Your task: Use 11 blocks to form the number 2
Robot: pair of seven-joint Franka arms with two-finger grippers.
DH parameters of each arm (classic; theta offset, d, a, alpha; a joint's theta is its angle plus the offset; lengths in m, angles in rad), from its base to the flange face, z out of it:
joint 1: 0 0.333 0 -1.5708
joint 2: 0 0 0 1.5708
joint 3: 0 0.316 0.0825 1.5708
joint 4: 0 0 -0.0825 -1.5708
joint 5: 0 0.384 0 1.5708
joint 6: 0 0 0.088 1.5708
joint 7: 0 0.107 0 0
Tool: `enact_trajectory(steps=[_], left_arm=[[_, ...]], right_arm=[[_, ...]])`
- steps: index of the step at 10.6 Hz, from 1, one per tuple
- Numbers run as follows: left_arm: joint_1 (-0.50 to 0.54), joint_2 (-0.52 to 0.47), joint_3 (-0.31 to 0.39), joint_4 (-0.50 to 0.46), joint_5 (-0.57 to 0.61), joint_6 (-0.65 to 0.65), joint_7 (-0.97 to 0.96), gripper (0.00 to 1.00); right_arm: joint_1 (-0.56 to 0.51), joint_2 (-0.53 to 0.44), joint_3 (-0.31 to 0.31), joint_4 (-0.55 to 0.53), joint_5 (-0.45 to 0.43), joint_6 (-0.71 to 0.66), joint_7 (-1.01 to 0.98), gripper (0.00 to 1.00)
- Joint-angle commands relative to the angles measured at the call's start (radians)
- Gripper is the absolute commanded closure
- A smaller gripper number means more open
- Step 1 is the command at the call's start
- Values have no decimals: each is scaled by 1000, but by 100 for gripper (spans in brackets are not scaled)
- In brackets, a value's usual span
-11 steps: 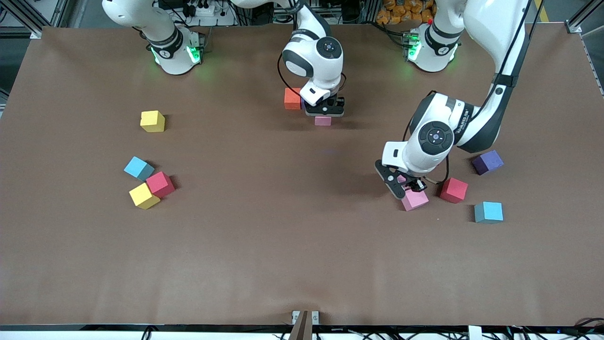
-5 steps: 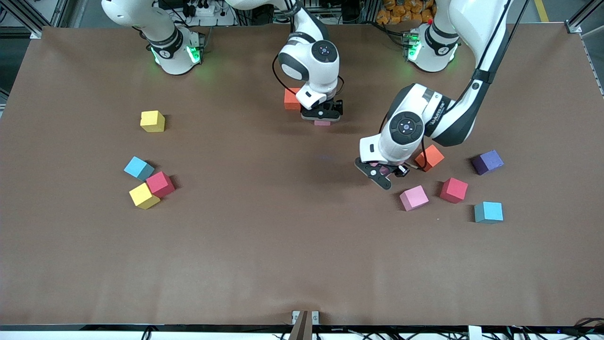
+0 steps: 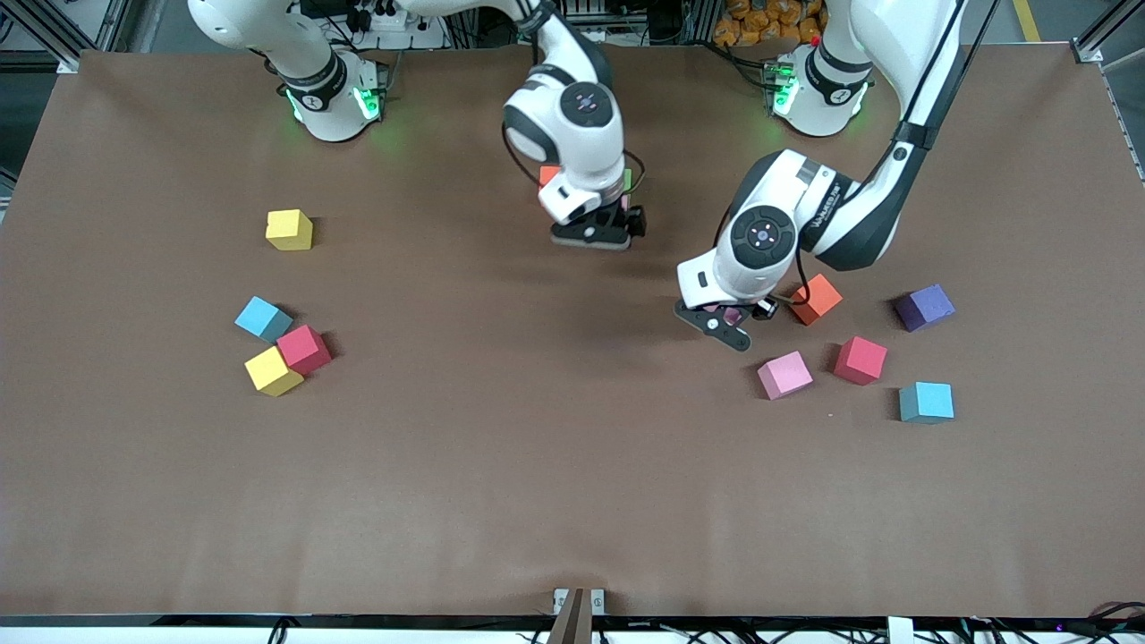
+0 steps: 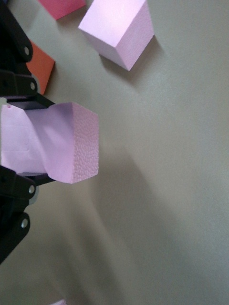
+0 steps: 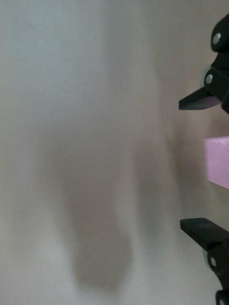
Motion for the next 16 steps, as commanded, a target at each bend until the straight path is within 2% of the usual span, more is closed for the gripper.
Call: enact_trajectory(steps=[1, 7, 9, 12, 14, 16], left_arm=[[-3, -33, -31, -9, -25, -34, -132, 88], [-9, -25, -136, -13, -102, 0, -415, 90], [-9, -23, -166, -23, -112, 41, -569, 89], [-28, -17, -213, -93, -137, 176, -699, 89], [-54, -7, -214, -145, -175, 271, -745, 88], [-72, 18, -219, -147, -212, 290, -751, 88]], right_arm=[[-162, -73, 13, -16, 14, -68, -206, 0], [-530, -193, 13, -32, 12, -321, -979, 0], [-612, -271, 13, -125, 12, -335, -1178, 0], [-725, -407, 13, -303, 11, -328, -1422, 0], [-823, -446, 13, -355, 9, -328, -1585, 0], [-948, -437, 11, -366, 5, -326, -1763, 0]])
